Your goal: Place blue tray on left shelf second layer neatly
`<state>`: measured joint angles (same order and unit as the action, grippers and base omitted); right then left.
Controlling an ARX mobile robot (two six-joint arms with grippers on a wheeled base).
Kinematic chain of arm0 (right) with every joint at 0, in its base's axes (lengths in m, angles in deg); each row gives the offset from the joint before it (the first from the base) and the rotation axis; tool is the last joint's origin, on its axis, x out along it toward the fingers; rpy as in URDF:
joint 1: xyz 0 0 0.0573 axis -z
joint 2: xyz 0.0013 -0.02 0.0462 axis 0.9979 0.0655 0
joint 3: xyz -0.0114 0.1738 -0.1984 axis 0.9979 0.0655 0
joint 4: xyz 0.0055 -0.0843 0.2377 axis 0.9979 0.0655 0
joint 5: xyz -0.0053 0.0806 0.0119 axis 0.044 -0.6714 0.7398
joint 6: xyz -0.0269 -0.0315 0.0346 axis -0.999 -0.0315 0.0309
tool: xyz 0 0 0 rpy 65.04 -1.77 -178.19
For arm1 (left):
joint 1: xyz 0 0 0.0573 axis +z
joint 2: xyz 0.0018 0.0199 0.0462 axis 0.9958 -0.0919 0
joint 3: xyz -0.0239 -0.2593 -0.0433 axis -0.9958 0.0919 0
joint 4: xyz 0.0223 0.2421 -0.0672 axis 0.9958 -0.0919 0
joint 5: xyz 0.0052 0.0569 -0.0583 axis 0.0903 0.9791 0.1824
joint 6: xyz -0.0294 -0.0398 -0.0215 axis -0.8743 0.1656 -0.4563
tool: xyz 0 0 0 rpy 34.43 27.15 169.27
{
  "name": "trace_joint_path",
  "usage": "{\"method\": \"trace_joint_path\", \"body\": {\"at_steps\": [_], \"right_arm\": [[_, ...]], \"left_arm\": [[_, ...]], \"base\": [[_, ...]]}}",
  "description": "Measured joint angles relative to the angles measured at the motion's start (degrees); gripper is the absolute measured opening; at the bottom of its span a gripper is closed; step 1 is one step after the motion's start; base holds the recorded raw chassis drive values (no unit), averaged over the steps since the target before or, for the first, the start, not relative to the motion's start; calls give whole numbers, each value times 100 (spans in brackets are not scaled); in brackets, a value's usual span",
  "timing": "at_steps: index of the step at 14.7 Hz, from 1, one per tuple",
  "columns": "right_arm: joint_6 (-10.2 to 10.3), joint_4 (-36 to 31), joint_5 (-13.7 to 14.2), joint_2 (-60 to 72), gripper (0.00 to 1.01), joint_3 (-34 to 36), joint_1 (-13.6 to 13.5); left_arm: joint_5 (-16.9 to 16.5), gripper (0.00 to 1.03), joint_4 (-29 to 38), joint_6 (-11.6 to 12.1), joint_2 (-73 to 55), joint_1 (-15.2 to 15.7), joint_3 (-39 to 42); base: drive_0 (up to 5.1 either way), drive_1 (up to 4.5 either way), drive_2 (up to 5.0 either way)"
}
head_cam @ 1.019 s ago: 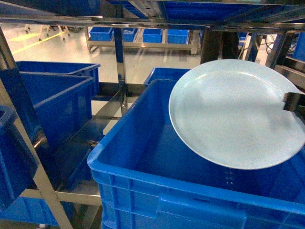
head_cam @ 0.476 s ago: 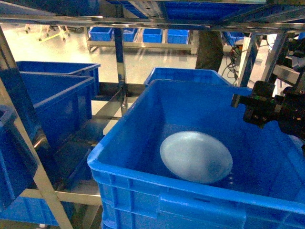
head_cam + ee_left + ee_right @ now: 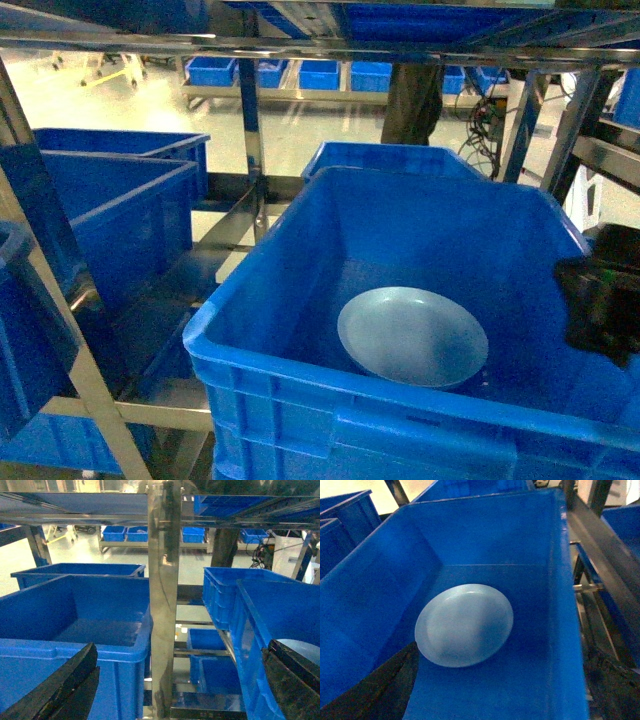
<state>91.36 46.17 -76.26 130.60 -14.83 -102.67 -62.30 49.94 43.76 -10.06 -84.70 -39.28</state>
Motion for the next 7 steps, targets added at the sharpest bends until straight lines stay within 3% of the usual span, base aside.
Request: {"method": "trace_joint_path", "body": {"at_steps": [1, 3, 4, 5, 6, 7], "right_arm": [[-87, -26, 149, -682, 98, 516, -2], [-485, -4, 492, -769, 98, 695, -83], [-973, -509, 826, -785, 98, 763, -166], [-1659, -984, 1237, -883, 98, 811, -275], [-2312, -1176, 1403, -903, 97, 837, -267], [-2197, -2347, 789, -796, 84, 1217, -31]], "left_arm": [[-2, 98, 11, 0, 0, -4, 0], [-4, 98, 11, 0, 0, -4, 0], [-2, 98, 9, 0, 0, -4, 0], [2, 98, 11, -2, 0, -4, 0], [2, 98, 11, 0, 0, -4, 0], [-7, 98, 11, 0, 0, -4, 0]], "base": [[0, 0, 0], [0, 0, 0], [0, 0, 0], [0, 0, 0], [0, 0, 0], [0, 0, 0]]}}
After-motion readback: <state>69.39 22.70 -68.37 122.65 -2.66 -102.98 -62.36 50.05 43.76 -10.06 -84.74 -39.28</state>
